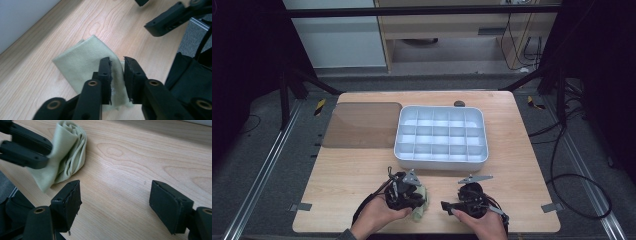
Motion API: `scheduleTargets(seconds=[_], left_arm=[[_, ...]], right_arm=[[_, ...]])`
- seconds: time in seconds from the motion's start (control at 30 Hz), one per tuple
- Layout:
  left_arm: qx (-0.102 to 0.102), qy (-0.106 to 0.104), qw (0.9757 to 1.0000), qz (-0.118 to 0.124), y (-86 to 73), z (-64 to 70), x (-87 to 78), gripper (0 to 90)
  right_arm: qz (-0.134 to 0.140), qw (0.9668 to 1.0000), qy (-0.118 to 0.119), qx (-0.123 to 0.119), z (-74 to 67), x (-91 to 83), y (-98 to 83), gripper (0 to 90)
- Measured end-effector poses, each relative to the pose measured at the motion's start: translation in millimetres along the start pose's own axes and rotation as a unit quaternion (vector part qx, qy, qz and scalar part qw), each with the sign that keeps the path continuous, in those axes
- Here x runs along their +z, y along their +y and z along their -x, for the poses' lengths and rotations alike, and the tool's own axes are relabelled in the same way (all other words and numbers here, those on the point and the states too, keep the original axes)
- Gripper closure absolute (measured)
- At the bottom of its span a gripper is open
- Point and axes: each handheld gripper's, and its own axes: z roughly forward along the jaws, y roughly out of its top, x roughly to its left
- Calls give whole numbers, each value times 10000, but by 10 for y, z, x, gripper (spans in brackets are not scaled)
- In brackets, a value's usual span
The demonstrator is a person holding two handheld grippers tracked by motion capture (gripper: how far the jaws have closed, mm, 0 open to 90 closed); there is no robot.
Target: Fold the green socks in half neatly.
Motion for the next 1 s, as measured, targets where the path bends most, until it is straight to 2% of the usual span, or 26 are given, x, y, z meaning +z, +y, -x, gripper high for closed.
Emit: scheduleTargets(seconds=[0.23, 0.33, 0.47, 0.63, 0.77, 1.0], left_arm=[[-80, -141, 9999, -30, 36, -14, 91, 868], [-84, -242, 9997, -16, 51, 1, 129, 873], [-48, -344, 9993, -140, 60, 45, 245, 874], [-249, -506, 9983, -113, 36, 13, 345, 873], [-236, -416, 9988, -99, 31, 29, 311, 839], [-223, -197, 9995, 56, -1, 14, 114, 766]], right_arm=[[30, 10000, 10, 33, 30, -32, -8, 258], [56, 10000, 9, 57, 42, -42, -13, 263], [71, 9999, -9, 91, 63, -48, -18, 266], [110, 9999, -27, 116, 84, -59, -21, 268], [106, 9999, -26, 134, 90, -66, -23, 268], [136, 9998, -23, 139, 85, -79, -22, 268]])
